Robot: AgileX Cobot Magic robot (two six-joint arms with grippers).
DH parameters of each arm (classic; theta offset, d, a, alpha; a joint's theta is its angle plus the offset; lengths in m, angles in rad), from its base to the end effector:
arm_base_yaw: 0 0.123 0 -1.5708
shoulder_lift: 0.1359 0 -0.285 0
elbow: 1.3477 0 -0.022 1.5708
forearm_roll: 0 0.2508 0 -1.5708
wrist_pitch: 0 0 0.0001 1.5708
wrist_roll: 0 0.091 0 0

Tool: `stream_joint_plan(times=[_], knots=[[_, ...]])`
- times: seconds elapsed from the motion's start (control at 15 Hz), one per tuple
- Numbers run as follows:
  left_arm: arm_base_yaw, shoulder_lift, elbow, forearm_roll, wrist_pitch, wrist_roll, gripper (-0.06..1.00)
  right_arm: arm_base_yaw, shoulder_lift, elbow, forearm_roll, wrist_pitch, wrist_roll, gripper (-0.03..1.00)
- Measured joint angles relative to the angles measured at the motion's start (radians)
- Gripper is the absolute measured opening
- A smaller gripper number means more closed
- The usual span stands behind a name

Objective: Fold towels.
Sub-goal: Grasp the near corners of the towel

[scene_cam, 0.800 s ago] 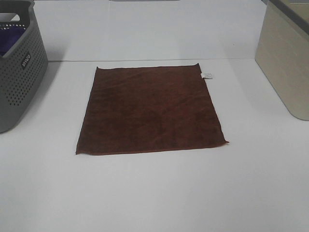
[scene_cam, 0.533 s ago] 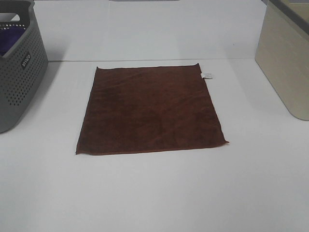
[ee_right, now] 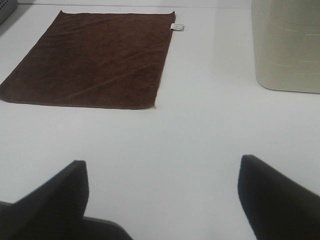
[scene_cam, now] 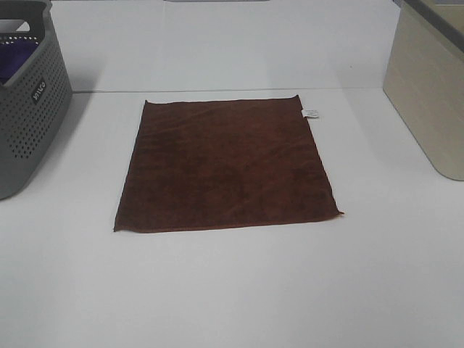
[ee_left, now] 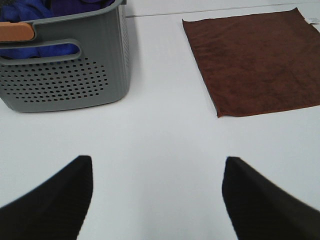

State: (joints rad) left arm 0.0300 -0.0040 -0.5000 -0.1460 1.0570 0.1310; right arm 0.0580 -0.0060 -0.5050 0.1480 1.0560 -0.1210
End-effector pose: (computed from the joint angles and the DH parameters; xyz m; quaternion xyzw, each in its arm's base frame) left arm -0.0054 -0.0117 0.2783 0.0457 0.8477 -0.0306 0.5276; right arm -0.0073 0.0113 0.2797 -0.0788 0.8431 0.0572 0.5288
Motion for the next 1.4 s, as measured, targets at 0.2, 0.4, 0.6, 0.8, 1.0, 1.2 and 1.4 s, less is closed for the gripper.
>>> stream_joint_plan(times=[0.2,0.4,0.6,0.8,1.0,1.2,1.4], knots=[[0.0,0.0,0.0,0.0,0.0,0.0,0.69,0.0,0.0,0.0,0.0,0.0,0.0,0.78],[0.0,0.0,0.0,0.0,0.0,0.0,0.69,0.0,0.0,0.0,0.0,0.0,0.0,0.78],[0.0,0.0,0.0,0.0,0.0,0.0,0.69,0.0,0.0,0.0,0.0,0.0,0.0,0.78],[0.0,0.0,0.0,0.0,0.0,0.0,0.69,0.0,0.0,0.0,0.0,0.0,0.0,0.78],[0.0,0.0,0.0,0.0,0.0,0.0,0.69,0.0,0.0,0.0,0.0,0.0,0.0,0.78],[0.0,0.0,0.0,0.0,0.0,0.0,0.69,0.0,0.0,0.0,0.0,0.0,0.0,0.78],[0.0,0.0,0.0,0.0,0.0,0.0,0.69,0.0,0.0,0.0,0.0,0.0,0.0,0.78]])
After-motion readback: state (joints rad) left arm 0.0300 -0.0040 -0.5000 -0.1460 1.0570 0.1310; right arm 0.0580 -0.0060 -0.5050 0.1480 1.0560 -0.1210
